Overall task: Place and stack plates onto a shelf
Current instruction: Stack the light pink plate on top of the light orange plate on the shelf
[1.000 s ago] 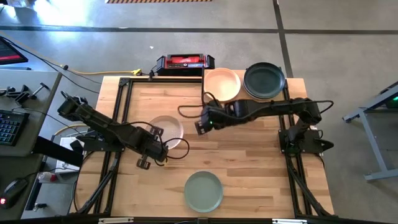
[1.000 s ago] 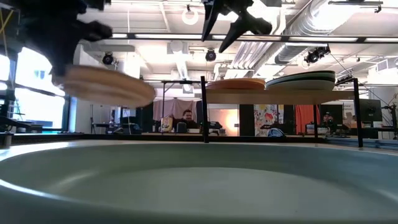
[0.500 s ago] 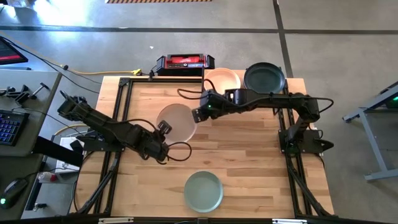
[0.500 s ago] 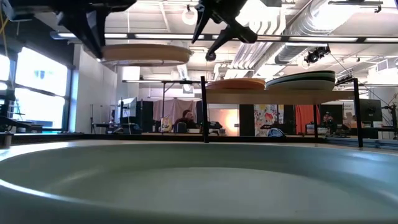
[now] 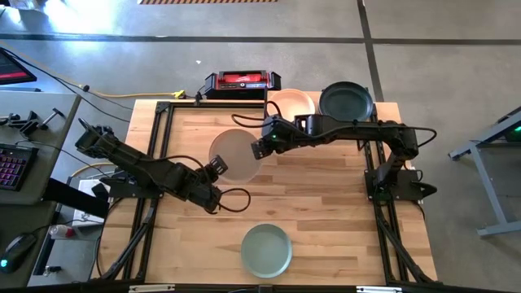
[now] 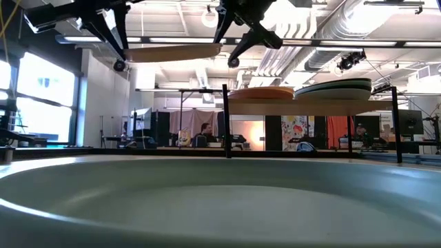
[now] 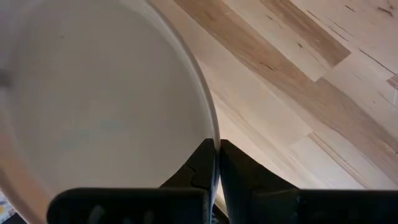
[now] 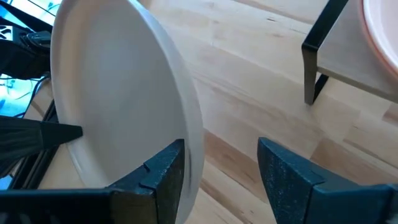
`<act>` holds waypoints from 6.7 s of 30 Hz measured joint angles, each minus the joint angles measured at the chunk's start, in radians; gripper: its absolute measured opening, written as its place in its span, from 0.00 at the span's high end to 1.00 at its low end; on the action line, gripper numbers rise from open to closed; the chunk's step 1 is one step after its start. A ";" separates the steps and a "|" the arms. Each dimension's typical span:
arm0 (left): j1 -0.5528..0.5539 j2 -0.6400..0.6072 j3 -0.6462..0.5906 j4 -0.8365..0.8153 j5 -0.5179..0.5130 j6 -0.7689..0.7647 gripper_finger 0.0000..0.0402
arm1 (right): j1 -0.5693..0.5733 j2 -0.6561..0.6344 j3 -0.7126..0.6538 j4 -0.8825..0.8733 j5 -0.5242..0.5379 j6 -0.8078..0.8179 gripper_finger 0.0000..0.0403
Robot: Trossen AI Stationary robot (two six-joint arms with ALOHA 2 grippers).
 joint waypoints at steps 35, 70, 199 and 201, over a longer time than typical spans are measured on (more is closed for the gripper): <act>0.004 0.000 0.000 0.077 -0.019 -0.146 0.98 | 0.000 0.001 0.000 0.043 0.029 -0.017 1.00; 0.025 0.000 -0.003 0.059 0.091 -0.887 0.74 | -0.155 -0.017 0.001 0.000 -0.049 -0.136 1.00; 0.247 0.000 0.000 0.234 0.156 -1.005 0.75 | -0.611 -0.080 0.001 -0.458 -0.192 -0.662 0.71; 0.247 0.000 0.000 0.234 0.156 -1.005 0.75 | -0.602 -0.093 0.001 -0.458 -0.200 -0.661 0.71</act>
